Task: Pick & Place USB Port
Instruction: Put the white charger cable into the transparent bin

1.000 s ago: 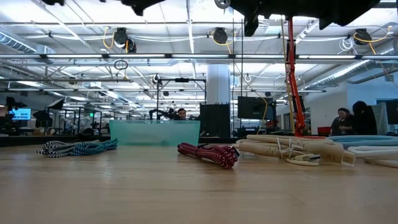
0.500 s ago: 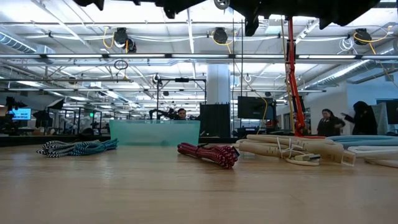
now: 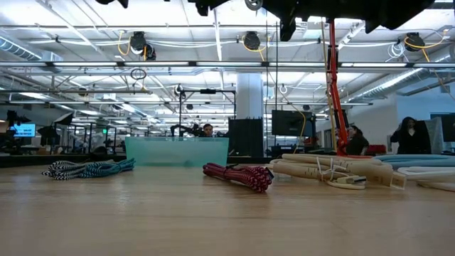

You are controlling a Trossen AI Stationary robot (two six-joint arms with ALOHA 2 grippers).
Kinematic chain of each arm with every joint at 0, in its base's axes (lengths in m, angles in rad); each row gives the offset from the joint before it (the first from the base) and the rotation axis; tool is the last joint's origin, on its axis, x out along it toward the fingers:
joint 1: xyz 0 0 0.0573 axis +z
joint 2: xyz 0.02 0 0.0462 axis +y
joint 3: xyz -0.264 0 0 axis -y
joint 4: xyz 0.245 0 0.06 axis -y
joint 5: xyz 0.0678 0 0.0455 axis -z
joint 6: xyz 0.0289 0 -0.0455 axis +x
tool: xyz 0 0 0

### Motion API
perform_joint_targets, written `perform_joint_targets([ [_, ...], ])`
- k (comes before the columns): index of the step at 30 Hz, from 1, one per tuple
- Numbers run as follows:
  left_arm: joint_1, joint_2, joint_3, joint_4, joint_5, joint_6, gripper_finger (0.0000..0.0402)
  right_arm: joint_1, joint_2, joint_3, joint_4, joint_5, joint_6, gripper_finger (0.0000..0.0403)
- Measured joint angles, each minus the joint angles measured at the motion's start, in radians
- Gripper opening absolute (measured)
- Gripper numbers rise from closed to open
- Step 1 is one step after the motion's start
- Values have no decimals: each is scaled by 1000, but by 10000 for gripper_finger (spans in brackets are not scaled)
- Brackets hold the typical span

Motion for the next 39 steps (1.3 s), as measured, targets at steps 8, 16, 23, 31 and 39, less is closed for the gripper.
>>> perform_joint_targets([
  [8,14,0,0,2,45,-2,94,0,0,0,0,0,0,10],
  [16,22,0,0,12,47,-9,22,0,0,0,4,15,-11,10],
  [23,17,-45,-1,-92,-26,-63,12,18,0,0,-52,102,-21,87],
  [31,-11,-287,1,-389,-179,-198,12,40,0,0,-129,127,-26,217],
  [39,-19,-475,1,-970,-195,-792,12,39,0,-6,-306,147,-41,263],
])
